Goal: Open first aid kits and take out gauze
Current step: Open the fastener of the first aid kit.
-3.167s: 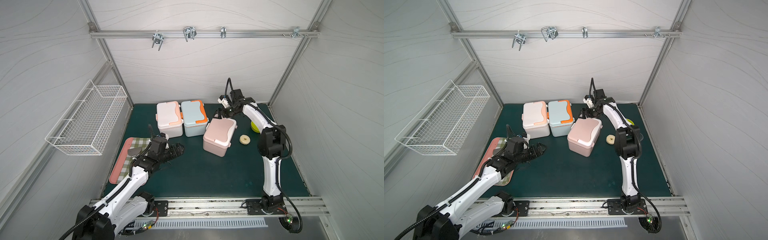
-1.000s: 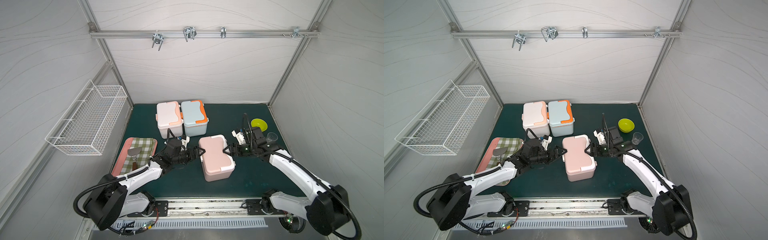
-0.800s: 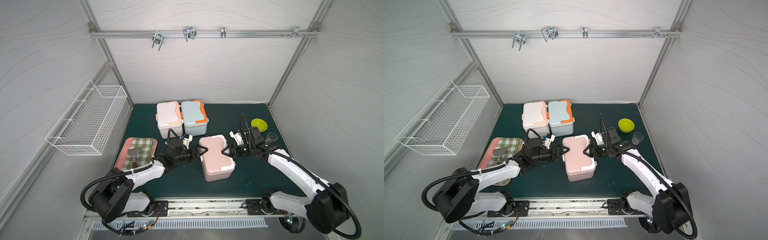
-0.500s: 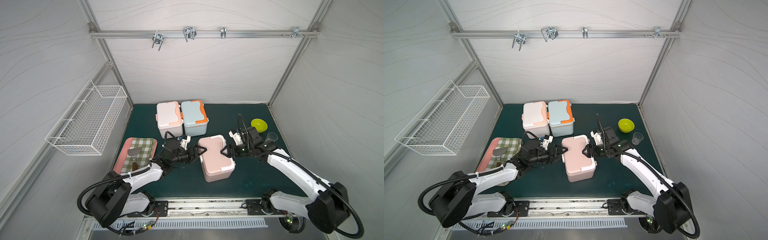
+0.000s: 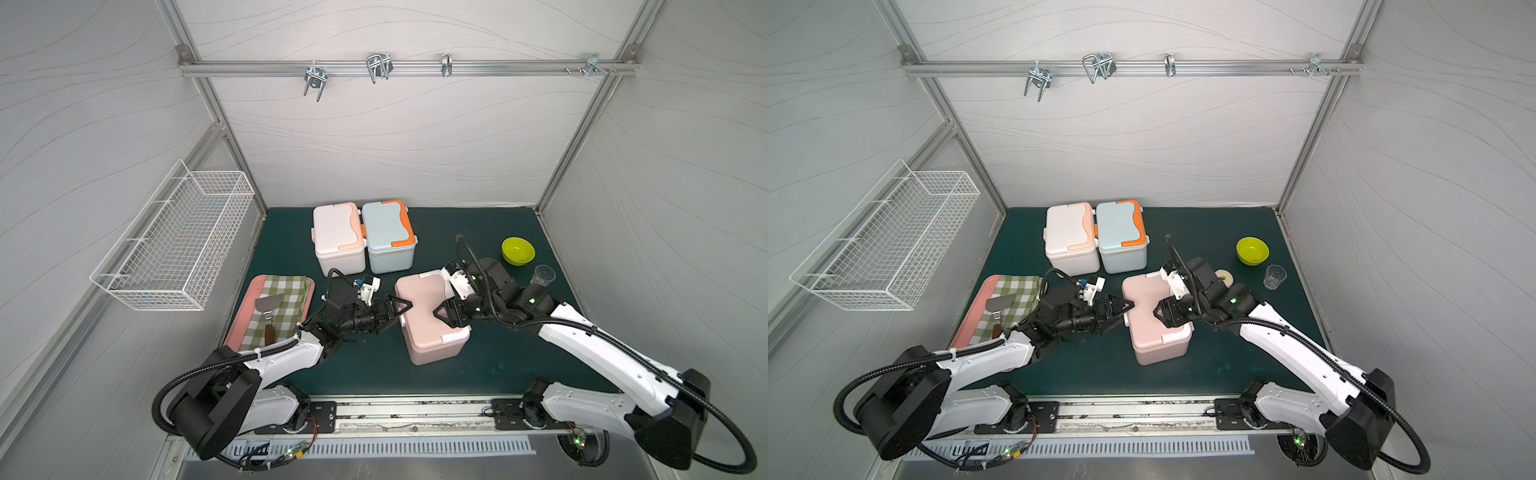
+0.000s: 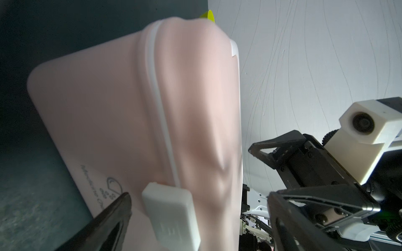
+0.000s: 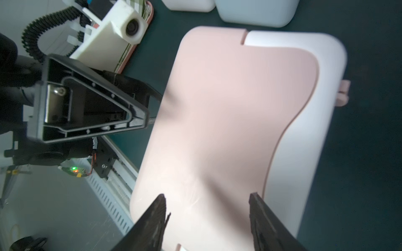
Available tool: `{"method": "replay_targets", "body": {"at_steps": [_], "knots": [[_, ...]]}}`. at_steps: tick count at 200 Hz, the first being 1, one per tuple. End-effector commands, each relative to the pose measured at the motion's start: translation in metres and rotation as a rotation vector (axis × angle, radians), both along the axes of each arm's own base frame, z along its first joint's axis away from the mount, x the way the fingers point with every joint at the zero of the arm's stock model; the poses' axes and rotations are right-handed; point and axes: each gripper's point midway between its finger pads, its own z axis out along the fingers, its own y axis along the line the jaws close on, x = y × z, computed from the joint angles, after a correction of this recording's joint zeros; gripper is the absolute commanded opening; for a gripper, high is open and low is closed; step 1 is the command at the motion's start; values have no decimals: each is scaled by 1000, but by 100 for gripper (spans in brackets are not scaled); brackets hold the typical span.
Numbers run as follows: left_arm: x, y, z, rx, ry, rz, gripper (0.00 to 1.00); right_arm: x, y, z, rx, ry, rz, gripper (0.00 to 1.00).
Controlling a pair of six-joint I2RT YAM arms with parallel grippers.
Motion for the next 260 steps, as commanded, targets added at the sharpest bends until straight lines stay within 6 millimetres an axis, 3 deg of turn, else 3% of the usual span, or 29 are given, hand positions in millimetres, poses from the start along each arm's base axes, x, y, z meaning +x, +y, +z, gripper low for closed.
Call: {"method": "replay_targets", "body": {"at_steps": [1, 37, 77, 118, 144, 213, 260], "knots": [[-3, -4, 25, -94, -51, -21, 98, -6, 12, -10, -14, 45, 35, 55], [-5, -5, 34, -147, -72, -25, 94, -5, 12, -39, -105, 88, 8, 45], [-6, -10, 54, -235, -103, -43, 90, -4, 10, -54, -142, 113, -12, 40], [-7, -11, 59, -263, -108, -52, 92, -4, 13, -60, -142, 132, -14, 40], [-4, -12, 57, -255, -108, -43, 99, -4, 13, -65, -143, 143, -16, 40], [0, -18, 49, -275, -92, -58, 99, -7, 9, -74, -154, 163, -31, 40], [-7, -13, 69, -332, -121, -57, 97, -9, 3, -86, -188, 178, -50, 39]]}}
